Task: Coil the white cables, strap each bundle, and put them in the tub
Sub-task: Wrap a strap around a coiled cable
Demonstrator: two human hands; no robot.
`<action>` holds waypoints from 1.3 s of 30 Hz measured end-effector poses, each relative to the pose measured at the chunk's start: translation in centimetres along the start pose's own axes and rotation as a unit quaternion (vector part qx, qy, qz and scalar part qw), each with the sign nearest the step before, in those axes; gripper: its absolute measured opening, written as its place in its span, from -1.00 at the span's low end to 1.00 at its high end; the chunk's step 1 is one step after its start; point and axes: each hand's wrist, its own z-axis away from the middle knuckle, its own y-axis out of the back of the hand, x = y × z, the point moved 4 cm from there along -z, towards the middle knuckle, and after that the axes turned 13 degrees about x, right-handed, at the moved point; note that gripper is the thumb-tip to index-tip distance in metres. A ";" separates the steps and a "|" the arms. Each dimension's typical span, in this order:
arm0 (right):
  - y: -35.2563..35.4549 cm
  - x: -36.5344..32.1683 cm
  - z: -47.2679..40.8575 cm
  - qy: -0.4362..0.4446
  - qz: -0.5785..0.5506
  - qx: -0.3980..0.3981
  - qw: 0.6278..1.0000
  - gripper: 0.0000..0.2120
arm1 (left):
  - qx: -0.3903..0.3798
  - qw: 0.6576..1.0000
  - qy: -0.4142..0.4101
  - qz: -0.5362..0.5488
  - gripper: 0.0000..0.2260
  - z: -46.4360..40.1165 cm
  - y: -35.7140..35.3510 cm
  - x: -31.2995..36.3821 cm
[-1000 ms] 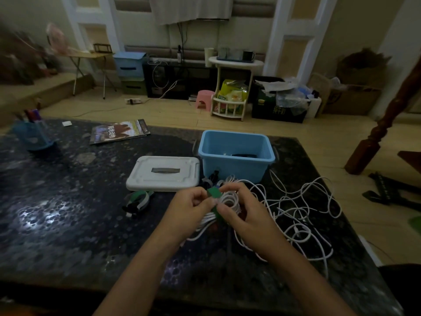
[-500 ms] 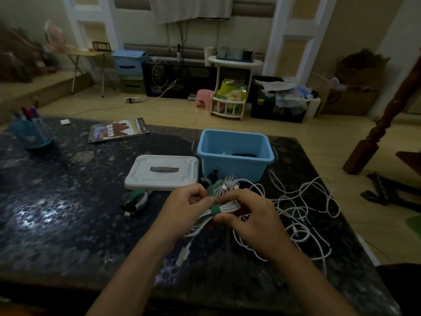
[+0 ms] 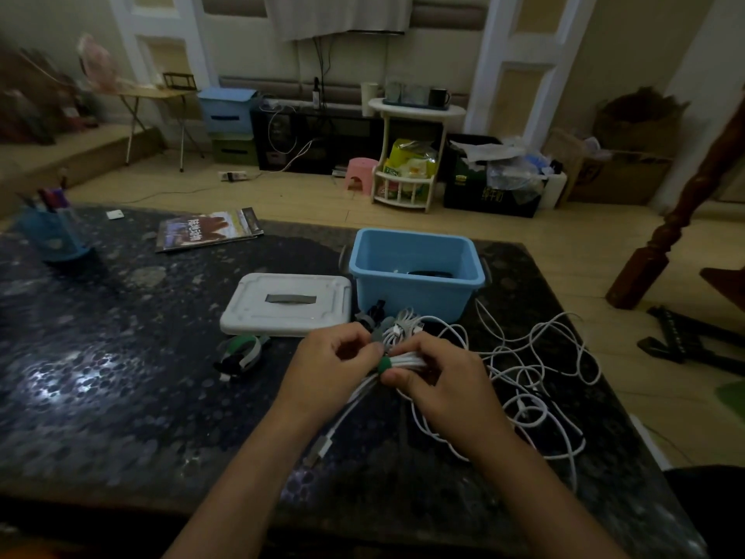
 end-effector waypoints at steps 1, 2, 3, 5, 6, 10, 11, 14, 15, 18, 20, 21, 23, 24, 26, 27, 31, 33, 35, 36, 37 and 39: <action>0.0 0.0 0.0 -0.005 0.002 0.000 1.000 -0.85 | 0.001 1.000 -0.004 0.002 -0.75 0.0 0.0 0.0; 0.0 0.0 0.0 -0.005 0.006 0.001 1.000 -0.85 | 0.002 1.000 -0.006 0.005 -0.74 0.1 0.0 0.1; -0.1 0.1 0.0 -0.003 0.010 0.002 1.000 -0.86 | 0.003 1.000 -0.008 0.009 -0.73 0.1 0.0 0.1; -0.2 0.1 0.0 0.000 0.016 0.005 1.000 -0.87 | 0.001 1.000 -0.012 0.015 -0.72 0.1 0.0 0.2; -0.2 0.1 0.1 0.000 0.020 0.008 1.000 -0.88 | 0.000 1.000 -0.012 0.017 -0.73 0.2 0.0 0.2; -0.4 0.1 0.1 0.008 0.039 0.009 0.999 -0.89 | 0.001 0.999 -0.039 0.015 -0.87 0.4 0.0 0.5; -0.5 0.1 0.1 0.010 0.043 0.009 0.999 -0.88 | 0.004 0.999 -0.049 0.009 -0.88 0.4 0.0 0.6; -0.8 0.3 0.1 -0.001 0.039 0.005 0.999 -0.85 | 0.015 0.998 -0.065 -0.004 -0.77 0.5 0.1 0.6; -1.0 0.3 0.1 -0.007 0.034 -0.001 0.999 -0.83 | 0.015 0.998 -0.066 -0.005 -0.76 0.4 0.2 0.5; -1.3 0.5 0.1 -0.016 0.029 -0.014 0.999 -0.76 | 0.001 0.998 -0.069 0.011 -0.83 0.4 0.3 0.4; -1.5 0.8 0.0 -0.021 0.037 -0.022 0.999 -0.77 | -0.005 0.997 -0.069 0.014 -0.86 0.3 0.5 0.3; -1.5 0.9 -0.1 -0.024 0.040 -0.026 0.999 -0.78 | -0.010 0.998 -0.069 0.011 -0.87 0.3 0.5 0.2; -1.8 1.2 0.0 -0.037 0.042 -0.037 0.998 -0.73 | -0.022 0.996 -0.080 -0.009 -0.86 0.2 0.7 0.0; -1.9 1.3 0.0 -0.047 0.044 -0.046 0.997 -0.67 | -0.027 0.995 -0.092 -0.022 -0.85 0.2 0.7 -0.1; -2.2 1.3 0.1 -0.064 0.047 -0.063 0.995 -0.58 | -0.032 0.992 -0.112 -0.046 -0.84 0.1 0.7 -0.3; -2.3 1.4 0.2 -0.071 0.046 -0.068 0.994 -0.59 | -0.034 0.991 -0.118 -0.056 -0.85 0.1 0.8 -0.4; -2.4 1.3 0.3 -0.103 0.024 -0.090 0.990 -0.65 | -0.053 0.990 -0.115 -0.059 -0.85 0.3 0.6 -0.4; -2.3 1.3 0.4 -0.110 0.012 -0.097 0.989 -0.65 | -0.059 0.990 -0.111 -0.058 -0.84 0.3 0.6 -0.3; -2.2 1.0 0.4 -0.115 0.000 -0.093 0.989 -0.60 | -0.069 0.990 -0.105 -0.056 -0.84 0.5 0.7 -0.2; -2.2 0.9 0.3 -0.118 -0.005 -0.088 0.989 -0.55 | -0.076 0.990 -0.104 -0.054 -0.84 0.5 0.7 -0.2; -2.2 0.9 0.3 -0.122 -0.008 -0.084 0.989 -0.51 | -0.083 0.990 -0.102 -0.052 -0.85 0.7 0.8 -0.1; -2.2 0.7 0.2 -0.130 -0.009 -0.086 0.988 -0.51 | -0.092 0.990 -0.095 -0.041 -0.85 0.8 0.8 0.0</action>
